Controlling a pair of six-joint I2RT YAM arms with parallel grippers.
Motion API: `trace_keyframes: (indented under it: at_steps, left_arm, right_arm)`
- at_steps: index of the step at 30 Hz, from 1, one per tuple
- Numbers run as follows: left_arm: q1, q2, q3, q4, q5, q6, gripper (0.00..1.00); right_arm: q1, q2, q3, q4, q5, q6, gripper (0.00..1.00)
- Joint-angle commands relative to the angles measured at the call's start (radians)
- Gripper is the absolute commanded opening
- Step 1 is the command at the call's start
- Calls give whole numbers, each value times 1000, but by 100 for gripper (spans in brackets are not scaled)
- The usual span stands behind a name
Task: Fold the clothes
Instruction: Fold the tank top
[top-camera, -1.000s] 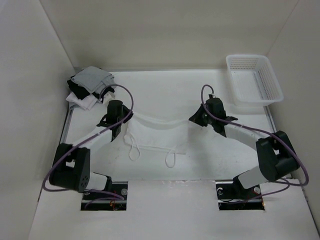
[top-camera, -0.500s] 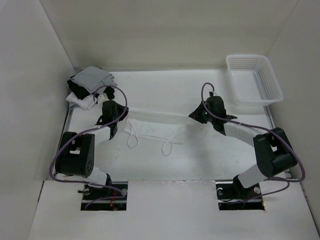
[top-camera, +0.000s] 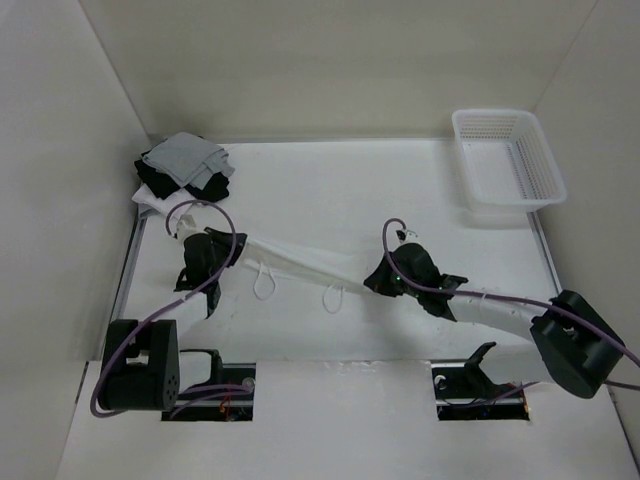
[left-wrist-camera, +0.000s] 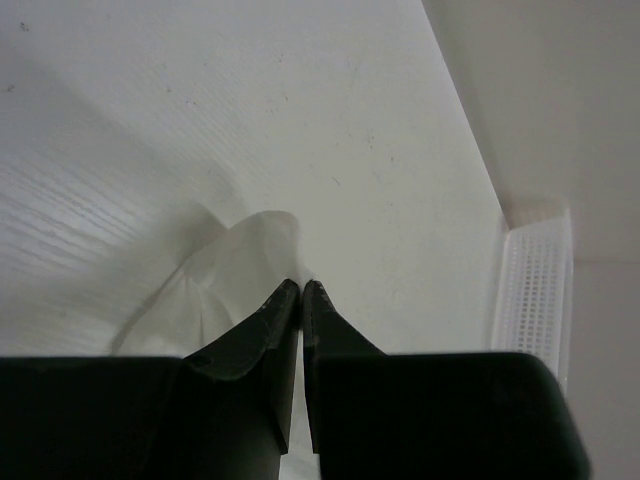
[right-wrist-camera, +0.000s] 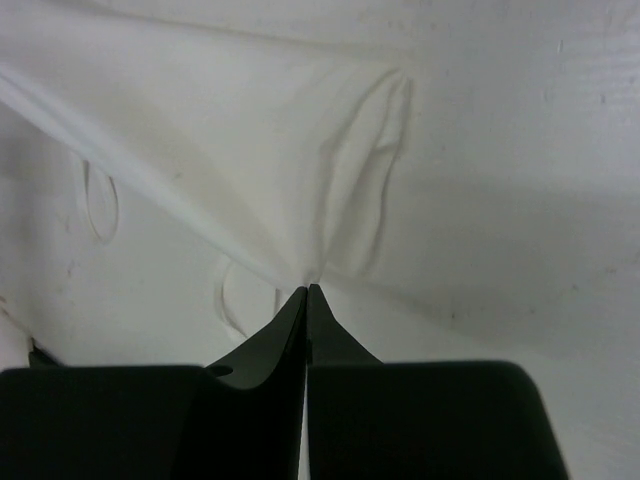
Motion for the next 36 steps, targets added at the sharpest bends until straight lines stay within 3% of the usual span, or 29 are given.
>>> trace_keyframes:
  at_steps: [1,9,14,17,20,24,27,31,36]
  left_arm:
    - [20,-71,-47,32,34,-12,4]
    - [52,-235,-164,-86,40,9,5]
    - [102,-333,-227,-177,27,34,14]
    - [146,-379,-239,-209,40,35,23]
    - [163,-452,-222,-258,56,38,25]
    - [48,-486,-152,-295,21,52,22]
    - [-138,-471,-84,-287,-82,80,22]
    - [-377,-344,-4,-240,-254,149,24]
    - [-349,-129,8,-65,-264,167,26]
  right_arm:
    - [49,-36,-24,21,79,53,3]
    - [95,4,-53,16,115,89,3]
    - [95,24,-54,12,107,90,7]
    - [95,30,-48,-7,102,87,17]
    - [95,-20,-51,-25,105,78,34]
    - [86,-100,-37,-59,107,56,40]
    - [78,-115,-16,-50,102,32,42]
    - [43,-42,15,-5,102,12,52]
    - [-8,84,19,99,38,20,53]
